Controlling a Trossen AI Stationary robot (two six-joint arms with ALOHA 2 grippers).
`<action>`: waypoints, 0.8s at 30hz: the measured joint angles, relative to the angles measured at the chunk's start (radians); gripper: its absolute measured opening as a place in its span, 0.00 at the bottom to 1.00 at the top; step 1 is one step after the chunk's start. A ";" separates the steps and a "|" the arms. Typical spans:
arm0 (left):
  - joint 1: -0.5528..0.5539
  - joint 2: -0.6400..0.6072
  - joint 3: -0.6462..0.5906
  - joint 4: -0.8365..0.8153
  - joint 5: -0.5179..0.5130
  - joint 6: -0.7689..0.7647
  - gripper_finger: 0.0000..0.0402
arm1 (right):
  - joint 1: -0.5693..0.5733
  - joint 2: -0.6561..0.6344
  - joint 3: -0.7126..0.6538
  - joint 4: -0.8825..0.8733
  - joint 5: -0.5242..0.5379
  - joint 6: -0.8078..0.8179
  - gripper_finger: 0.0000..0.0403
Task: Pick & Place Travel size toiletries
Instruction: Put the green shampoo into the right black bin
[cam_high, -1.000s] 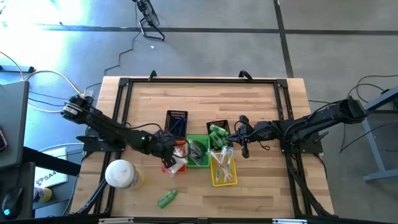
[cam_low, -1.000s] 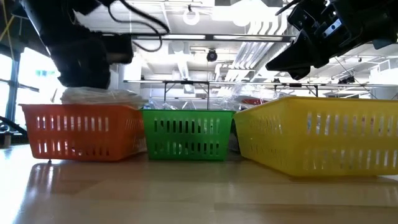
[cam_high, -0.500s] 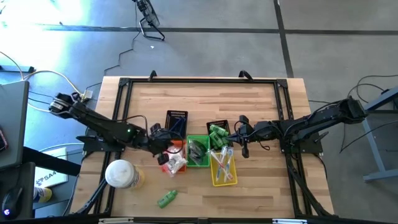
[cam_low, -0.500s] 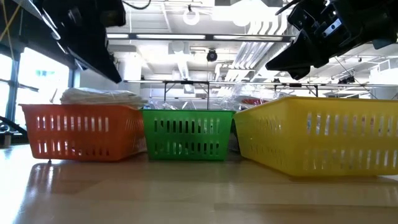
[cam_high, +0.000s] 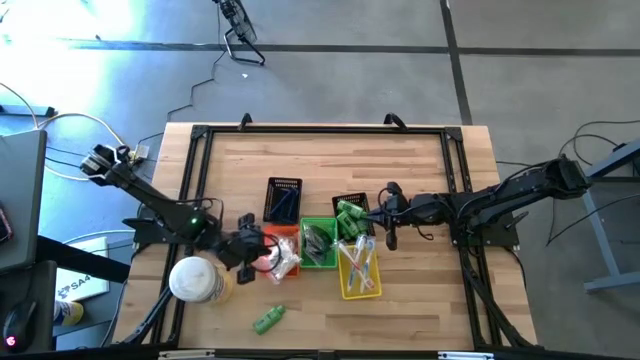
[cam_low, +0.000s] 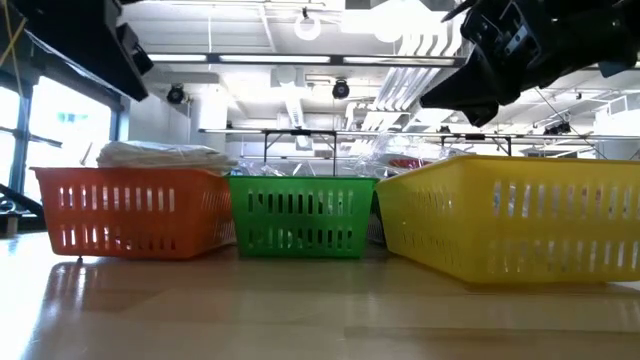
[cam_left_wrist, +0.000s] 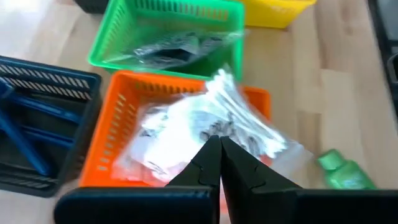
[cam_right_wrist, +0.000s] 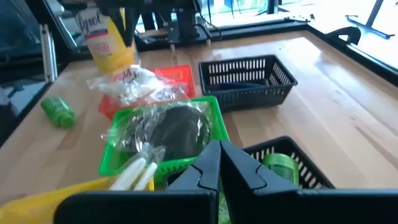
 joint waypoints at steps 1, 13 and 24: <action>-0.012 0.000 0.000 0.002 0.000 -0.014 0.00 | 0.000 0.000 0.000 0.009 0.000 0.000 0.01; -0.104 0.000 0.000 0.006 -0.001 -0.177 0.00 | 0.000 0.000 0.000 0.072 0.000 0.000 0.01; -0.101 0.001 0.000 0.046 -0.035 -0.254 0.00 | 0.000 0.000 0.000 0.091 0.000 -0.027 0.01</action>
